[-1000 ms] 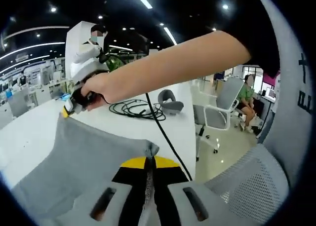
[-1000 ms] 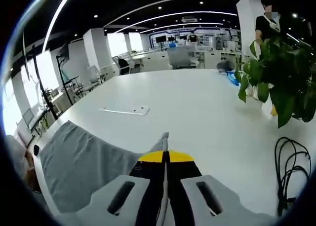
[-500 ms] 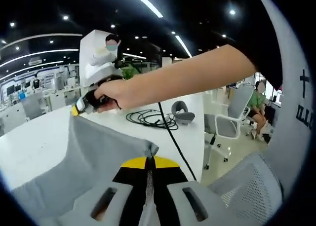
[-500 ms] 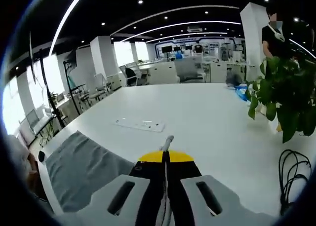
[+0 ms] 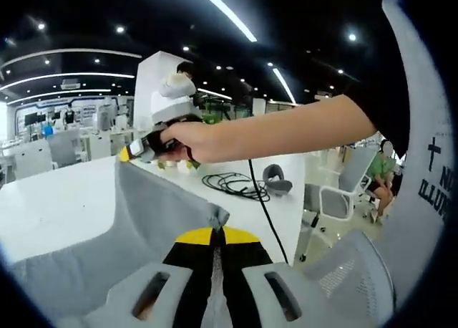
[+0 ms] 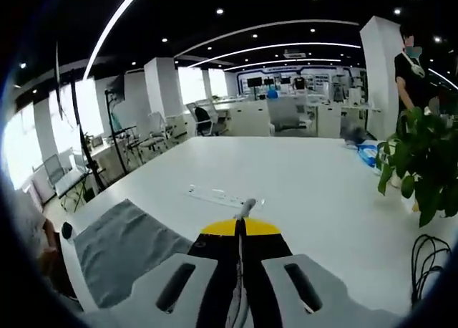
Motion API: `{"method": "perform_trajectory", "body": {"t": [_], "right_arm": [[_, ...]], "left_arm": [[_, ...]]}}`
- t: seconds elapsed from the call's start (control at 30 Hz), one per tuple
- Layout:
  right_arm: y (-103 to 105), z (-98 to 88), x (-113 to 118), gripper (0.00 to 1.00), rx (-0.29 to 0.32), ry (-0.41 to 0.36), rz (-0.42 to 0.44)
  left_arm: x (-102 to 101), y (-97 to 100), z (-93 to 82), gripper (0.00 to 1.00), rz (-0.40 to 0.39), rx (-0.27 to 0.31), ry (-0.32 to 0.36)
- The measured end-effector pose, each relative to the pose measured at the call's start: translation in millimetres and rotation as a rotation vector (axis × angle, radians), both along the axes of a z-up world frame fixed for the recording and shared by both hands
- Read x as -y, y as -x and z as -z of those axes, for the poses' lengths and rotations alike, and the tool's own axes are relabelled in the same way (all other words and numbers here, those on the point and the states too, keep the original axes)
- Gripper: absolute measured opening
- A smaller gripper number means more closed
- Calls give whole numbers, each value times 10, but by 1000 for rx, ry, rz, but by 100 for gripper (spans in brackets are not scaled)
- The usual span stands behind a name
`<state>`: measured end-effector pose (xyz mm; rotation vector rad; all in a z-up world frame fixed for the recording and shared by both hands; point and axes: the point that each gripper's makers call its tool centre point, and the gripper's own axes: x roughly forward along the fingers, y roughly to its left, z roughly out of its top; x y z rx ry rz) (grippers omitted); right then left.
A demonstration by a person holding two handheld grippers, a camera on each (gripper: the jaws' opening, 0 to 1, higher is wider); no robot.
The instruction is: Fold the towel on the table until its edges align and the towel forms a compact rectangular stack.
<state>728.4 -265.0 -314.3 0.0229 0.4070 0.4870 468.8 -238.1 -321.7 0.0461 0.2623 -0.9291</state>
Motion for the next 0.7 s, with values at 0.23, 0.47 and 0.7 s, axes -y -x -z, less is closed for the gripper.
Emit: {"method": "perform_trajectory", "body": {"t": [0.23, 0.47, 0.7], "right_arm": [[50, -171, -355, 0, 18, -24, -36], [26, -321, -735, 0, 42, -41, -75], [26, -464, -1044, 0, 56, -45, -102]], "left_arm": [[-538, -15, -53, 3, -79, -14, 33], [-901, -6, -221, 3, -139, 4, 63], [-1198, -14, -366, 3, -191, 29, 75]]}}
